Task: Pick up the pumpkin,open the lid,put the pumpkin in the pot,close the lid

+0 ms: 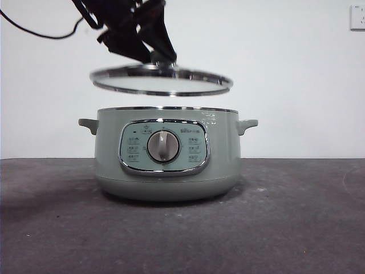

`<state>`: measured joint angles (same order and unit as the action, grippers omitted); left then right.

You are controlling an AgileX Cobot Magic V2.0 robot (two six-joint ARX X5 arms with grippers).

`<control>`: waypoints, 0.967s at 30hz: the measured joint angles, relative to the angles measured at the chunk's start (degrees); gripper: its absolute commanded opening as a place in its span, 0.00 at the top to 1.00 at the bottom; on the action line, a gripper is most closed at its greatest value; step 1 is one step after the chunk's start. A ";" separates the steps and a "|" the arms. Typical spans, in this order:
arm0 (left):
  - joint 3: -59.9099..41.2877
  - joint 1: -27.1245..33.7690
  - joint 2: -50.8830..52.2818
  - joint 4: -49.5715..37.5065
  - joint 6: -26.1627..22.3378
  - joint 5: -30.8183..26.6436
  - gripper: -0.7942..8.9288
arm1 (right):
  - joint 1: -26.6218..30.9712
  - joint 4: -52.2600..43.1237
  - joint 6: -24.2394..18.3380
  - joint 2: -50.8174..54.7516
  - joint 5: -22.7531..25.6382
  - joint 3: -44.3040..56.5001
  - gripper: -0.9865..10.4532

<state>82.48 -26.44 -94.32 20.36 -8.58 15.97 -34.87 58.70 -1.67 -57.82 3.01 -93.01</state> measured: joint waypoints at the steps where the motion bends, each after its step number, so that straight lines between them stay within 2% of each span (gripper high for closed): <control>1: 0.00 0.00 -0.50 -0.11 0.00 -0.04 0.93 | 0.00 0.15 0.00 0.00 0.02 0.00 0.39; 8: 0.00 0.00 -2.86 -2.89 -0.02 0.02 0.93 | 0.00 0.33 0.00 0.00 0.00 0.00 0.39; 29: 0.00 -0.94 -4.90 -1.44 0.00 -1.03 0.93 | 0.00 0.35 0.00 0.00 0.02 0.00 0.39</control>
<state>82.48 -27.38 -99.22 18.92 -8.58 14.94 -34.87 59.05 -1.67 -57.82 3.03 -93.01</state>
